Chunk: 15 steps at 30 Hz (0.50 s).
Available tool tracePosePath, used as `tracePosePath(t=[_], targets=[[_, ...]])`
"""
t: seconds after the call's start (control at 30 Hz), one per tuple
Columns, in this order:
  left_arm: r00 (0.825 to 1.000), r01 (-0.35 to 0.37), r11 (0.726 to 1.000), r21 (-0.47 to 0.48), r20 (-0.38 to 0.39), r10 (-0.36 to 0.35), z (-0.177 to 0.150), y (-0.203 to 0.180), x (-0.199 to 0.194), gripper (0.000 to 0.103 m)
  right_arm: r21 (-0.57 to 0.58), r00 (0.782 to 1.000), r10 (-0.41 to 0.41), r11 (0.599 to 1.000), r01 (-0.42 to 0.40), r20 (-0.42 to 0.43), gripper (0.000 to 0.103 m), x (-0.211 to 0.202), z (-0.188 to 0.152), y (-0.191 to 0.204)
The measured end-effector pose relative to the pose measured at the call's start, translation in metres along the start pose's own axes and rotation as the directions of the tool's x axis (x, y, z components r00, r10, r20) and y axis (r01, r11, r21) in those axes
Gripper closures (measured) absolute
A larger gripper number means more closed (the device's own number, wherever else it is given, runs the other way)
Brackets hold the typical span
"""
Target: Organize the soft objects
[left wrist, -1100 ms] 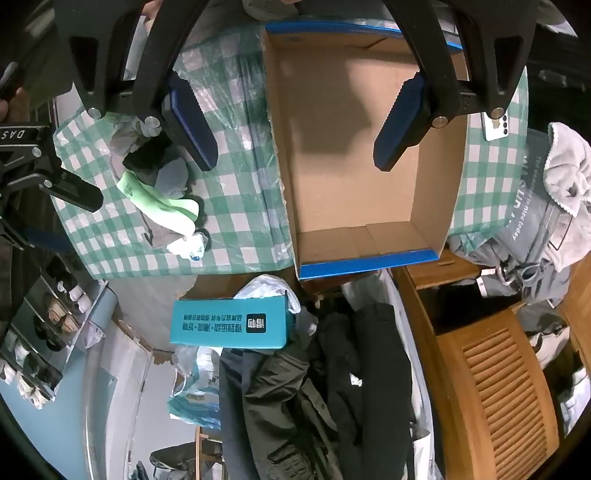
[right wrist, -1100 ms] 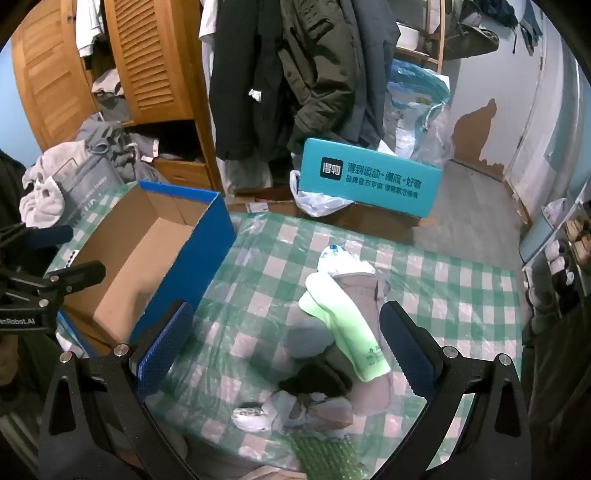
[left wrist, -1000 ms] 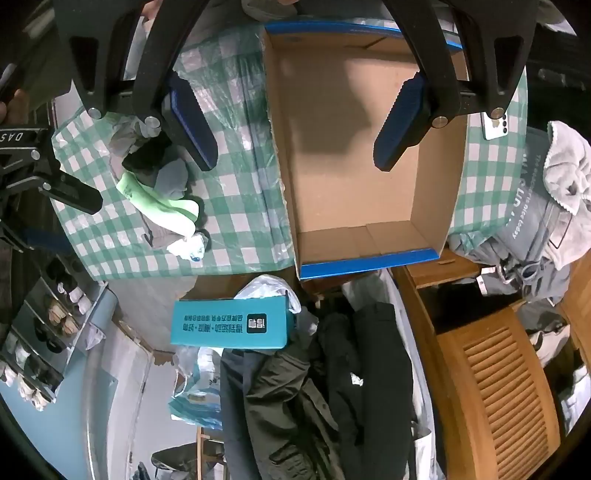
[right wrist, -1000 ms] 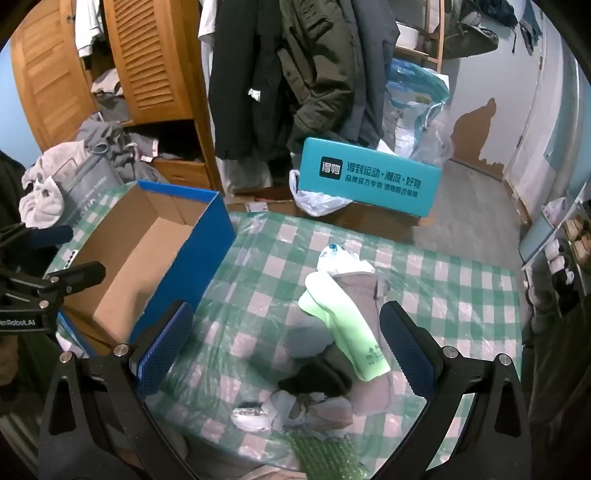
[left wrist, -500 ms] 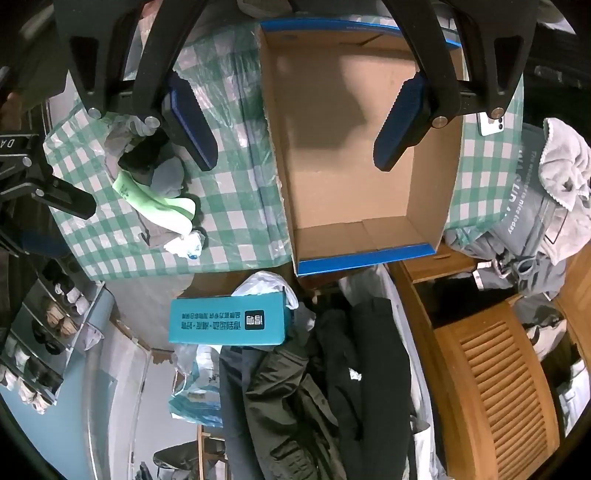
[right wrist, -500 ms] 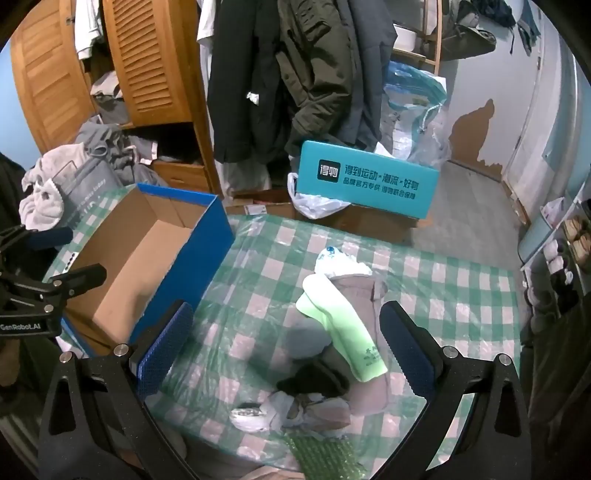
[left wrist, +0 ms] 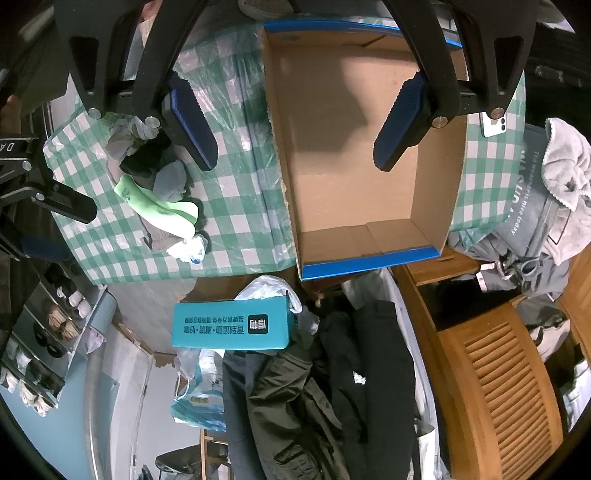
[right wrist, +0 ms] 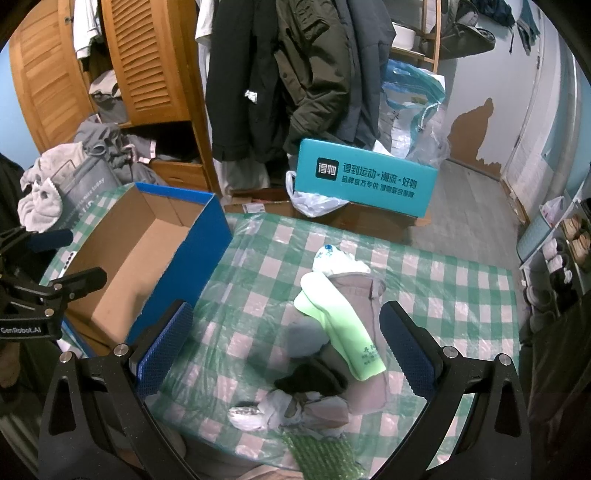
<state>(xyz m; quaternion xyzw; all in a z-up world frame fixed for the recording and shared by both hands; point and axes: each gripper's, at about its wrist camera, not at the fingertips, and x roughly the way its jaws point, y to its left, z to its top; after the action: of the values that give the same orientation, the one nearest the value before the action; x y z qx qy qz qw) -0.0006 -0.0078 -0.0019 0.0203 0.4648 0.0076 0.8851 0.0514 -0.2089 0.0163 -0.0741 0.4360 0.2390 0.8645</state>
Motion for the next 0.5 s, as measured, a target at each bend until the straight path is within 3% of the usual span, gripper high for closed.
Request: tracePosePath(t=[0.5], targets=[[1.0,0.0,1.0,0.0,-0.002,0.0,0.0005,-0.0008,0.0006,0.015,0.0,1.0,-0.001,1.0,0.001,0.0,0.002,-0.0003,0.0007,-0.001]])
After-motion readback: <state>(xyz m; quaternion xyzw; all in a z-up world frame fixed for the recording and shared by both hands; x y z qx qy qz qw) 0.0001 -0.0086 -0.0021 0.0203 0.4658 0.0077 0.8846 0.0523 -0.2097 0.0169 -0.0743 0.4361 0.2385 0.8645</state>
